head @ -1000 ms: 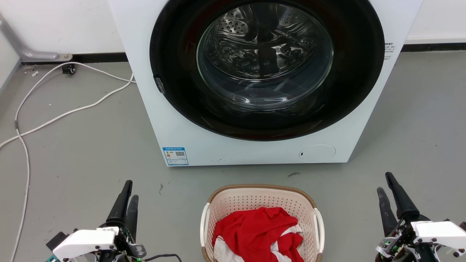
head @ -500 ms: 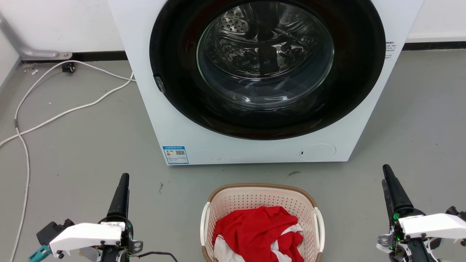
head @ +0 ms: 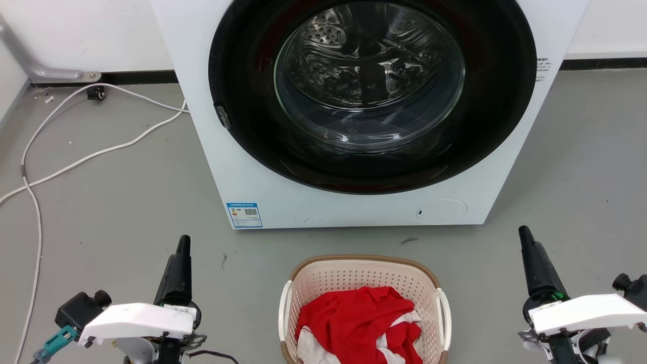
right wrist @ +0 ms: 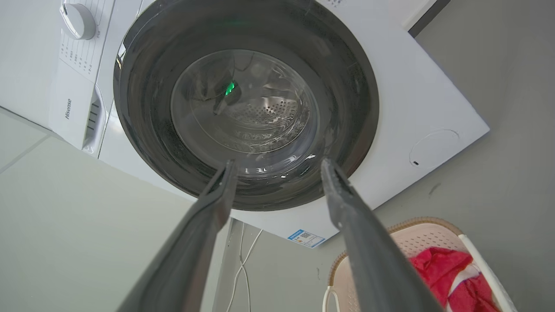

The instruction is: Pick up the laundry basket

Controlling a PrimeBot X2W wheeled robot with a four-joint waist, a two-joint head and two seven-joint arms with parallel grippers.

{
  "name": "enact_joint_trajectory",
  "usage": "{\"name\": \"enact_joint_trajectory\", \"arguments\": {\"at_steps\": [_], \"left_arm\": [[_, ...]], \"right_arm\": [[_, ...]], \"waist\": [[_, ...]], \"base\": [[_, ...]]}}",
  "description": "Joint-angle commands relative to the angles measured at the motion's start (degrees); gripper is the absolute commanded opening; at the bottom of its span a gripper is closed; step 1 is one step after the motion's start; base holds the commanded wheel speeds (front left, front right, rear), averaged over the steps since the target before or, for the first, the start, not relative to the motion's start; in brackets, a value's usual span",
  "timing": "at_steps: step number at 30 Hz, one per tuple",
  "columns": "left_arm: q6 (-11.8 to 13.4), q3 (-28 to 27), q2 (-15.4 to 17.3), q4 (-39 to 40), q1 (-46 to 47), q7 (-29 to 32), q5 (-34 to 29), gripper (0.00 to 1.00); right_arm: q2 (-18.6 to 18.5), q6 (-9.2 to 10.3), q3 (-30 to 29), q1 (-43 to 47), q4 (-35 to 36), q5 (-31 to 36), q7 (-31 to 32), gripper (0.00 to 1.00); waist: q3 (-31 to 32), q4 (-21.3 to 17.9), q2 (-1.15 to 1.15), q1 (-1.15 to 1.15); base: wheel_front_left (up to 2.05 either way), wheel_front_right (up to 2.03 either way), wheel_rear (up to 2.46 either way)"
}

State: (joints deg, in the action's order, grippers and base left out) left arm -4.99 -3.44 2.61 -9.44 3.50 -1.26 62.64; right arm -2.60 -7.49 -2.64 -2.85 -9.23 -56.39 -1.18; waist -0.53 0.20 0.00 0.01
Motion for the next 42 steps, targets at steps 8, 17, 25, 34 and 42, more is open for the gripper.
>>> {"name": "enact_joint_trajectory", "arguments": {"at_steps": [8,17,25,34,42], "left_arm": [[-0.18,0.81,0.24,2.2,-0.29,-2.08,-9.29,1.0],[0.65,2.3,0.26,3.32,-0.83,-3.8,-17.92,1.0],[1.35,3.32,0.27,3.86,-1.43,-5.23,-24.96,1.0],[1.81,4.16,0.32,4.35,-1.86,-6.71,-31.73,1.0],[2.01,4.68,0.38,4.3,-2.22,-7.87,-36.81,1.0]], "right_arm": [[-0.2,0.0,1.09,0.82,3.05,9.5,-2.11,1.0],[-0.23,0.0,1.57,1.72,4.13,17.56,-3.86,1.0],[-0.26,0.0,2.01,2.32,4.87,23.92,-5.27,1.0],[-0.28,0.0,2.24,2.86,5.7,30.66,-6.75,1.0],[-0.3,0.0,2.67,3.53,5.91,36.34,-8.01,1.0]], "waist": [[-0.02,-0.01,0.0,-0.01],[-0.03,0.15,0.0,-0.01],[-0.02,0.24,0.0,-0.01],[-0.08,0.29,0.0,-0.01],[-0.08,0.35,0.0,-0.01]], "base": [[0.0,0.0,0.0],[0.0,0.0,0.0],[0.0,0.0,0.0],[0.0,0.0,0.0],[0.0,0.0,0.0]]}}
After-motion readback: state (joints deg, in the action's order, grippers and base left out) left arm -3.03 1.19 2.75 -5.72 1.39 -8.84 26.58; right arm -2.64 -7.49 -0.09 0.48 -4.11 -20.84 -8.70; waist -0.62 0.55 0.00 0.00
